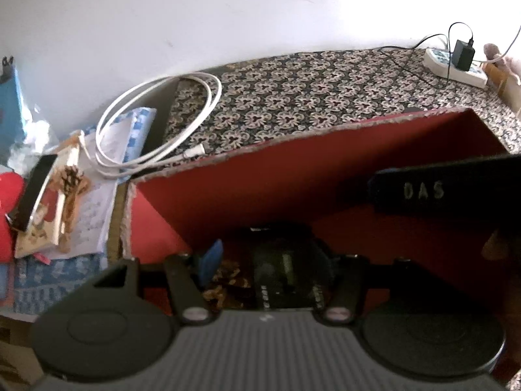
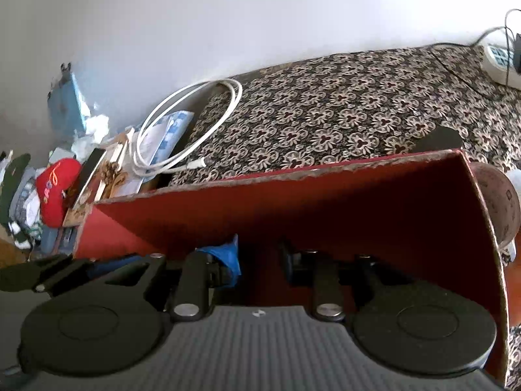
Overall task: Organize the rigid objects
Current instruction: 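Lift the right gripper up out of the red box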
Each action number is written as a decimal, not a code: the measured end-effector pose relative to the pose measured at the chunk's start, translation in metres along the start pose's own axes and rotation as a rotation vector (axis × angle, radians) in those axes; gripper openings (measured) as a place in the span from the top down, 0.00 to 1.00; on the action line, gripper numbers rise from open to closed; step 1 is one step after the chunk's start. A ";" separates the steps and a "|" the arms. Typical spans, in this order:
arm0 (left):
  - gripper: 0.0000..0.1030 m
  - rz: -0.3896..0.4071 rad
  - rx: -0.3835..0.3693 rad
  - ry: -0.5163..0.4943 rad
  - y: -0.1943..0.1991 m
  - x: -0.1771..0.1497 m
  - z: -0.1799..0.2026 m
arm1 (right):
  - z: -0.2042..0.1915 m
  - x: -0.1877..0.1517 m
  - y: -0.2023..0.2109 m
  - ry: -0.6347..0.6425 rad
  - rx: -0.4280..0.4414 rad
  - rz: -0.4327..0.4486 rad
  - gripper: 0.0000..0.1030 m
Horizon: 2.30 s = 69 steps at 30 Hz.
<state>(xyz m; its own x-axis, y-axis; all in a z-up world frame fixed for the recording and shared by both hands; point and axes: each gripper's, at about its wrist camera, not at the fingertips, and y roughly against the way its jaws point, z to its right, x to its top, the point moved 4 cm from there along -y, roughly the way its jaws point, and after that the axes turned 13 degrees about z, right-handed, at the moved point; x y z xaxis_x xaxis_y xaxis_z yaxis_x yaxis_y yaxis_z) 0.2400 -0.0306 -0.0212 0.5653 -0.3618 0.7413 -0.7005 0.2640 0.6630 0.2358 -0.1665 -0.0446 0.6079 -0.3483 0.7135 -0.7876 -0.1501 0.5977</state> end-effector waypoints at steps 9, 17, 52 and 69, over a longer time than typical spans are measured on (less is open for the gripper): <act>0.38 -0.003 0.013 -0.006 -0.002 -0.001 0.000 | 0.009 0.000 0.003 -0.049 -0.049 0.027 0.89; 0.38 0.003 0.019 -0.007 -0.001 -0.001 0.000 | 0.009 -0.001 0.004 -0.057 -0.087 0.042 0.89; 0.28 0.169 0.083 -0.051 0.060 0.003 0.010 | -0.001 -0.009 0.082 0.074 -0.148 0.104 0.88; 0.25 0.201 0.085 -0.048 0.155 -0.023 0.009 | -0.030 -0.035 0.157 0.025 -0.028 0.228 0.87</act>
<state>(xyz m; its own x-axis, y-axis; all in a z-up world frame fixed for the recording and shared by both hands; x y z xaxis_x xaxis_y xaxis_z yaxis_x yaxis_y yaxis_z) 0.1149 0.0109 0.0634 0.3908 -0.3520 0.8505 -0.8324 0.2593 0.4898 0.0942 -0.1503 0.0348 0.4175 -0.3468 0.8399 -0.9018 -0.0445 0.4299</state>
